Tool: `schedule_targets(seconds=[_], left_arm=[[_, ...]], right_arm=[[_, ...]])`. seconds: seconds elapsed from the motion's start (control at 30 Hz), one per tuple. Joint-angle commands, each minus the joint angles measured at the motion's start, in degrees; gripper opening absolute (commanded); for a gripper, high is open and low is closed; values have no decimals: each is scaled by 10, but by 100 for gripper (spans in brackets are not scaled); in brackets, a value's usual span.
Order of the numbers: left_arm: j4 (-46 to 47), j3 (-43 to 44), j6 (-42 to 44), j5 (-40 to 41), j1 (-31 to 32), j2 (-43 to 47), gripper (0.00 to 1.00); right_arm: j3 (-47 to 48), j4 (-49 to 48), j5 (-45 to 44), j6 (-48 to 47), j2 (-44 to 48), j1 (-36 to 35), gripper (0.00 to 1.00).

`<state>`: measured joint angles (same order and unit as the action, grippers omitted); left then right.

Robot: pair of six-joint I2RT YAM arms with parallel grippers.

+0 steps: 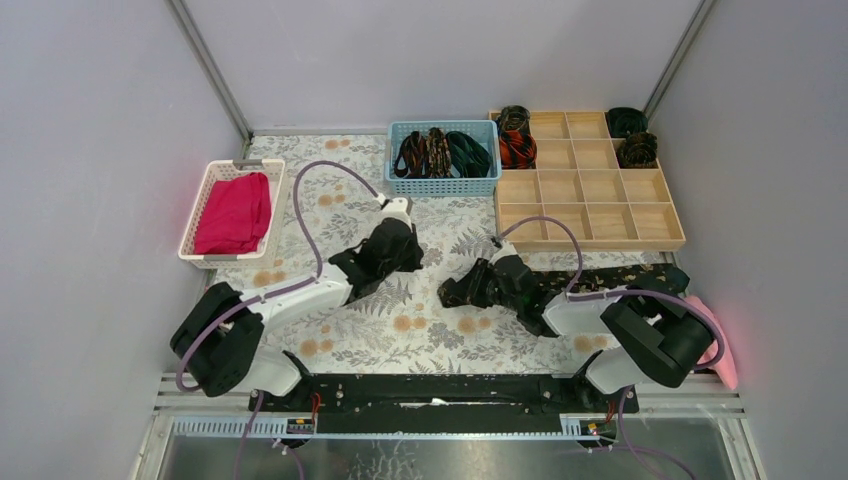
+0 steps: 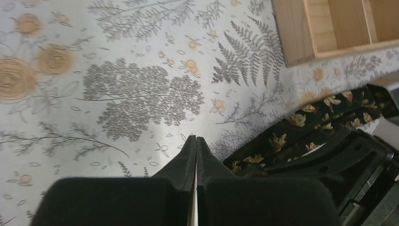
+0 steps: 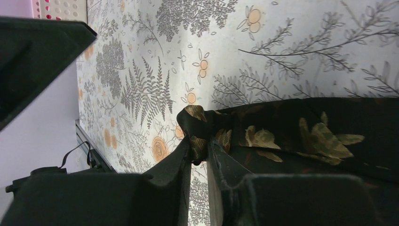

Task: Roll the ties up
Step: Roll the tie at the center of the board.

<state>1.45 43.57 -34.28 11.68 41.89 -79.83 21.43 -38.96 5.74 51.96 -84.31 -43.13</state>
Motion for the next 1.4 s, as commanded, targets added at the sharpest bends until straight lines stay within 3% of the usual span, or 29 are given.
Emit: schedule_targets(seconds=[0.0,0.23,0.67,1.0,1.37], left_arm=[[58,6,14,0,29,-23,0],[88,9,16,-12,63,-57,0],[101,39,24,-32,123,-113,0],[81,36,23,-13,160,-121,0],[62,30,26,16,166,-146,0]], right_arm=[[-21,-16,-9,19,29,14,20],[-36,36,-39,4,66,18,20],[-49,91,-84,-1,56,18,20],[-24,163,-114,-18,65,18,36],[-10,173,-121,-27,64,18,36]])
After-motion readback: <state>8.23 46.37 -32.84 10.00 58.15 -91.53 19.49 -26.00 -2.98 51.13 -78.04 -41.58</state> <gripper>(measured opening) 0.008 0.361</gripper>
